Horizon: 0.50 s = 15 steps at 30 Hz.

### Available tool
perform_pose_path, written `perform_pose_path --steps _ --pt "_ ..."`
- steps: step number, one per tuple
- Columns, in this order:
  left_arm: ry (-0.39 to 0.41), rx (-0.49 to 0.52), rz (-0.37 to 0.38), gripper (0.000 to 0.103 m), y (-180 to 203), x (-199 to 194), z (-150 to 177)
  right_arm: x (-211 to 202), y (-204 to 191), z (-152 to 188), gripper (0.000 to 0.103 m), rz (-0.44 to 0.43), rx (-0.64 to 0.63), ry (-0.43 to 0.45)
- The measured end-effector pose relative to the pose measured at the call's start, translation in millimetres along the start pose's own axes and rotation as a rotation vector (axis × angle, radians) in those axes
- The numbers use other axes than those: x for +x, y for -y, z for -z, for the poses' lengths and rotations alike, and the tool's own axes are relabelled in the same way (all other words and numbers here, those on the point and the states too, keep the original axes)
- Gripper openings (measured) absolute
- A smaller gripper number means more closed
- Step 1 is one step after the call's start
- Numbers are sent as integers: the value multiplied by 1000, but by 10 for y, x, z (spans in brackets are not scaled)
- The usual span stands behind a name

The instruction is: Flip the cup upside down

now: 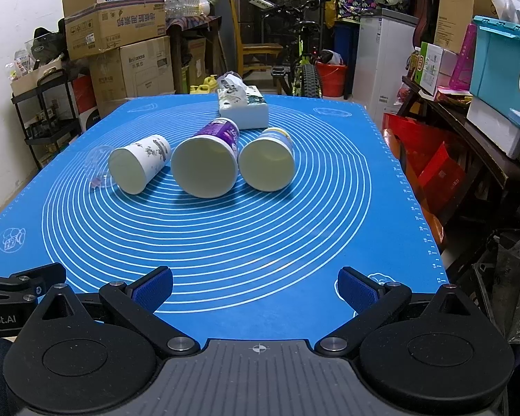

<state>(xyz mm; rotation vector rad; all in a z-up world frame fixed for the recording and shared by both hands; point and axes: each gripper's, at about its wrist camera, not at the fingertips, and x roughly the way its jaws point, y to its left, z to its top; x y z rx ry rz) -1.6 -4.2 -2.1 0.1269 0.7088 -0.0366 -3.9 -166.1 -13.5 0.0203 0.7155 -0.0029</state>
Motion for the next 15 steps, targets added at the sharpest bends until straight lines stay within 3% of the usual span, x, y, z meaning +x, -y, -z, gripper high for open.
perform_pose_path --steps 15 --pt "0 14 3 103 60 23 19 11 65 4 101 3 4 1"
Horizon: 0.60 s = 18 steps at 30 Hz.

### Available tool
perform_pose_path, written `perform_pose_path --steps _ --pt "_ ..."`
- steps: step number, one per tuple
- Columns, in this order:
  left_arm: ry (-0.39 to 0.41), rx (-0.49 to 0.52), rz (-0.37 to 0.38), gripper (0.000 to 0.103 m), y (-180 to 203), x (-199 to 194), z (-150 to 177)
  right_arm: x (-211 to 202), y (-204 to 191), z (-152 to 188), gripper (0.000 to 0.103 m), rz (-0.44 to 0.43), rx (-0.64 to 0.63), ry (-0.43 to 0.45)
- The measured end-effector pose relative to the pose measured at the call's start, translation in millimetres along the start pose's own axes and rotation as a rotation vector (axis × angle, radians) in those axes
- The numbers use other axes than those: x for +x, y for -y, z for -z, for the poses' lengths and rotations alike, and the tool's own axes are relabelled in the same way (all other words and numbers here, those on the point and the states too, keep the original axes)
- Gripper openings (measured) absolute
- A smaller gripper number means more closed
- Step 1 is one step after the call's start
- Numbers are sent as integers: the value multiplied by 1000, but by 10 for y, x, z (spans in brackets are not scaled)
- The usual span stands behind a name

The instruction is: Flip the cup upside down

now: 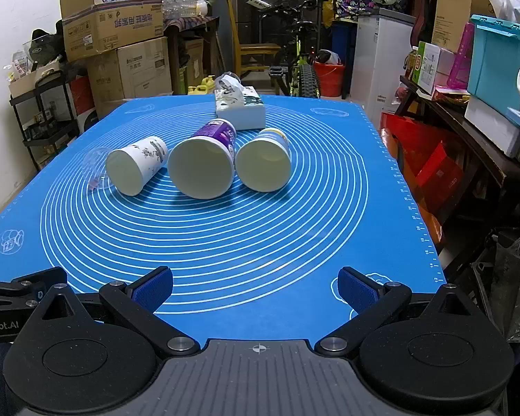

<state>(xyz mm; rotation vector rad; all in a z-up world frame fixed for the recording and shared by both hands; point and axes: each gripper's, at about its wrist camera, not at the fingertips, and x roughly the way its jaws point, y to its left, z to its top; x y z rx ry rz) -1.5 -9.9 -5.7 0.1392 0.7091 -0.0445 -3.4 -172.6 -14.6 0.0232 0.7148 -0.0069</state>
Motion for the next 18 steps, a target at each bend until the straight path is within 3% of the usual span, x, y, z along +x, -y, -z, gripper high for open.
perform_pose_path --steps 18 --pt "-1 5 -1 103 4 7 8 21 -18 -3 101 3 -4 -8"
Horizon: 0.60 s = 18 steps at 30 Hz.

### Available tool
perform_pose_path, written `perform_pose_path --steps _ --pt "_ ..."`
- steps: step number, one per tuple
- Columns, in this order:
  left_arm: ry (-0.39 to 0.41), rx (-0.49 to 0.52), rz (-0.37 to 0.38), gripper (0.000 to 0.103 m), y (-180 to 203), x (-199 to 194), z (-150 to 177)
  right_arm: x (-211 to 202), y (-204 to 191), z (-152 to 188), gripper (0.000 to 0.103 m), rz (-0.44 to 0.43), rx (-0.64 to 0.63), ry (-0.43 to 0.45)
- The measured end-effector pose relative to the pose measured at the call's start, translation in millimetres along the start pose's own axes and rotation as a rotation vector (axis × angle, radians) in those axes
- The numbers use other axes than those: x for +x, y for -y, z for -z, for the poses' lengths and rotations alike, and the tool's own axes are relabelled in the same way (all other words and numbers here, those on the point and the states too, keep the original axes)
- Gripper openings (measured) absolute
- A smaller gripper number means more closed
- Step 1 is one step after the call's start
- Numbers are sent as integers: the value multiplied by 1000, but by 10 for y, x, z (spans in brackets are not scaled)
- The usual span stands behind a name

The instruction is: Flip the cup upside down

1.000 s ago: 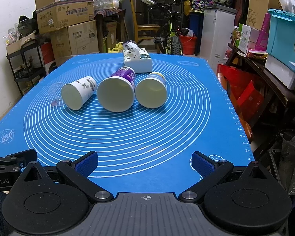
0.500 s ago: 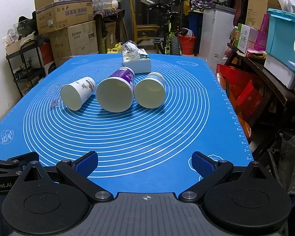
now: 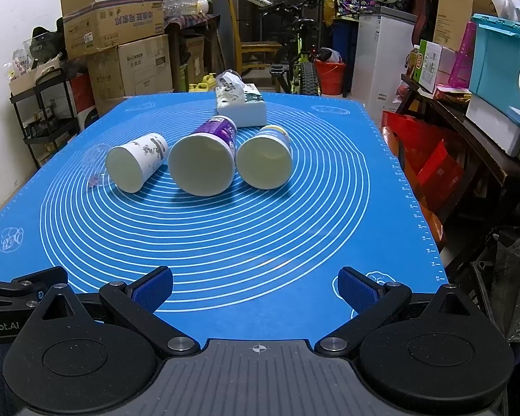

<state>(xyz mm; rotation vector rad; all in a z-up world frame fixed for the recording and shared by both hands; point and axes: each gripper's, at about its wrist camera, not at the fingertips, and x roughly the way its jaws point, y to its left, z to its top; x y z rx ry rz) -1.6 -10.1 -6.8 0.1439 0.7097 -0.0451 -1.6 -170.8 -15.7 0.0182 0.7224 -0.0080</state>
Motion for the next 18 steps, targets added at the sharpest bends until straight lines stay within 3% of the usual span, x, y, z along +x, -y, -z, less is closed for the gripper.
perform_pose_path --steps 18 --pt "-2 -3 -4 103 -32 9 -2 9 -21 -26 101 -1 3 4"
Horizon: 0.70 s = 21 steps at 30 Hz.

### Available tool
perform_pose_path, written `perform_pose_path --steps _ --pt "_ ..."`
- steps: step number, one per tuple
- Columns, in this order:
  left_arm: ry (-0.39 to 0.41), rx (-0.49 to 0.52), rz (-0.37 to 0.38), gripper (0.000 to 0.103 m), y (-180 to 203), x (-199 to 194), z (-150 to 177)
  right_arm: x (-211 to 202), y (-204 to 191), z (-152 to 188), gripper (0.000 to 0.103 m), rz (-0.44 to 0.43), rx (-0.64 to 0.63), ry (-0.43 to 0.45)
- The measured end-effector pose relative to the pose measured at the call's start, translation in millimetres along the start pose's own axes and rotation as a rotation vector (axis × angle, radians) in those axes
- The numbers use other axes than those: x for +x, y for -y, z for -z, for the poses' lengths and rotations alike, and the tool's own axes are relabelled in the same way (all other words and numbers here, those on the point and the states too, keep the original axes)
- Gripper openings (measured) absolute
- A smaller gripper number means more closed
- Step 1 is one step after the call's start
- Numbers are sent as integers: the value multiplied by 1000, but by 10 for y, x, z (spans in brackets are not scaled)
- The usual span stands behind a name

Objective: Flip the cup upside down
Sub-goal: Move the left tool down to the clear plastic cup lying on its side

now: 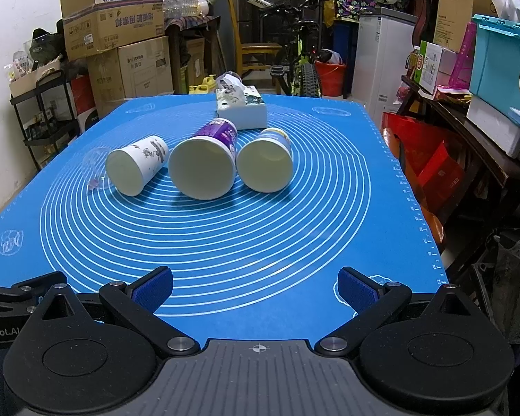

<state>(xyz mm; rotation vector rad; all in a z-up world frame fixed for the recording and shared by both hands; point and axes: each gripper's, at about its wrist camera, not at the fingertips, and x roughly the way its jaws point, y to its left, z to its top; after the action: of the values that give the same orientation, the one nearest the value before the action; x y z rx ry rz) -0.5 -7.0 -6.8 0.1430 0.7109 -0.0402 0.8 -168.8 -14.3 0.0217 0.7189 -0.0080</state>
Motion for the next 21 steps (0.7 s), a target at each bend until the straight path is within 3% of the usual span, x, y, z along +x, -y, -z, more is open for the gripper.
perform_pose_path --steps 10,21 --pt "5 -24 -25 103 -129 77 -61 33 2 -73 101 -6 -1 14" --pt "18 -86 -78 103 -423 399 -476 186 -21 -396 101 -35 3 92"
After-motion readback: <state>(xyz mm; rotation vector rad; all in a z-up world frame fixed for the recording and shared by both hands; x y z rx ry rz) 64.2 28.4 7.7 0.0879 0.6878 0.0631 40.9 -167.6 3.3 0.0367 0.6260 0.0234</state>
